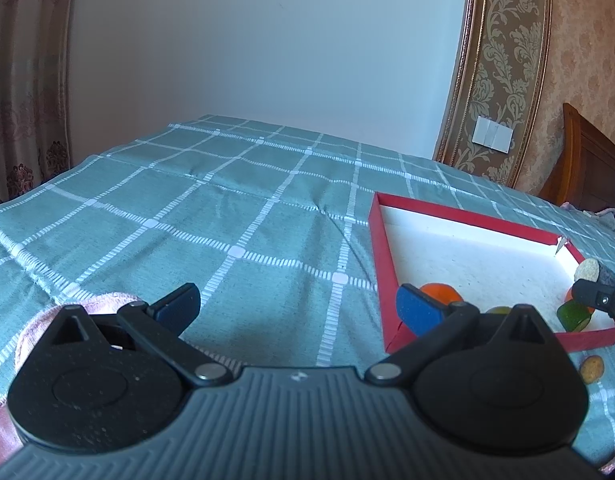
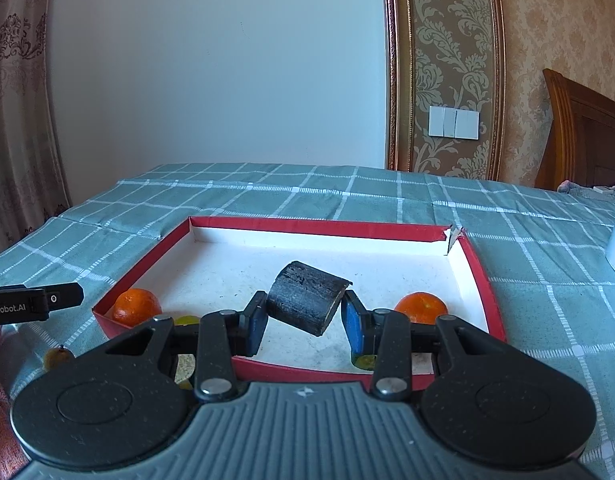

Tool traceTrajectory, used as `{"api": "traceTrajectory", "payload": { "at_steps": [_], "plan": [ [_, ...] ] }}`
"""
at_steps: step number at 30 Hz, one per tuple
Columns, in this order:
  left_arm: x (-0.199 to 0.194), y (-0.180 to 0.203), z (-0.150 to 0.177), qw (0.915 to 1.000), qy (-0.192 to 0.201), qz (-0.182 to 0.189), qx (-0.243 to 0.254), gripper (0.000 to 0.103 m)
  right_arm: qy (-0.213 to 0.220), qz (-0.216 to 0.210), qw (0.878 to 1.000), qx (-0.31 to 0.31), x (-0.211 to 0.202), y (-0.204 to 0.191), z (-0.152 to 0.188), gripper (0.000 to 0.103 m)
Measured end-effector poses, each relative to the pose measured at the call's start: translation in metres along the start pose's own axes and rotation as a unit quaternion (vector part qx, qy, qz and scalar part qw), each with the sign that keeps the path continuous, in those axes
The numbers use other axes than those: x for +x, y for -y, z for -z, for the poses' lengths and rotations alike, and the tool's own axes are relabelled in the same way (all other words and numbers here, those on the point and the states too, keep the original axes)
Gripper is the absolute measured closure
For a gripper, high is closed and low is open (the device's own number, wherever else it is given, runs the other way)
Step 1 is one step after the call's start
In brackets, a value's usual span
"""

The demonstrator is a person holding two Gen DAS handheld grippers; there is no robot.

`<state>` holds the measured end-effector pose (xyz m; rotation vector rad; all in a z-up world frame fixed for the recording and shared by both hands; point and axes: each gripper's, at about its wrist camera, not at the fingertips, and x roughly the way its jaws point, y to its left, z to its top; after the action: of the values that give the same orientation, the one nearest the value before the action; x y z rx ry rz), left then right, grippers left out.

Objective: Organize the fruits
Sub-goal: 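Carry the dark cylindrical piece into the tray with the right tool, then open the right tool and lift it away from the tray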

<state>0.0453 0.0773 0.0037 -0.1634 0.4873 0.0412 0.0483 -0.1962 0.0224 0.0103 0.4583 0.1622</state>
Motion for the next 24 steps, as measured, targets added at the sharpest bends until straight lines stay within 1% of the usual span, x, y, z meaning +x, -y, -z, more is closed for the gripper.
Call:
{"api": "traceTrajectory", "payload": {
  "at_steps": [14, 20, 24],
  "plan": [
    [0.002, -0.001, -0.001, 1.0, -0.003, 0.002, -0.001, 0.0, -0.028, 0.002, 1.0, 0.01, 0.028, 0.004, -0.004, 0.064],
    [0.001, -0.001, -0.001, 1.0, -0.003, 0.002, -0.001, 0.0, -0.043, -0.002, 0.999, 0.033, 0.036, 0.011, -0.005, 0.063],
    [0.002, -0.001, 0.0, 1.0, -0.004, 0.002, -0.001, 0.0, -0.038, -0.001, 0.998, 0.042, 0.033, 0.016, -0.003, 0.062]
  ]
}}
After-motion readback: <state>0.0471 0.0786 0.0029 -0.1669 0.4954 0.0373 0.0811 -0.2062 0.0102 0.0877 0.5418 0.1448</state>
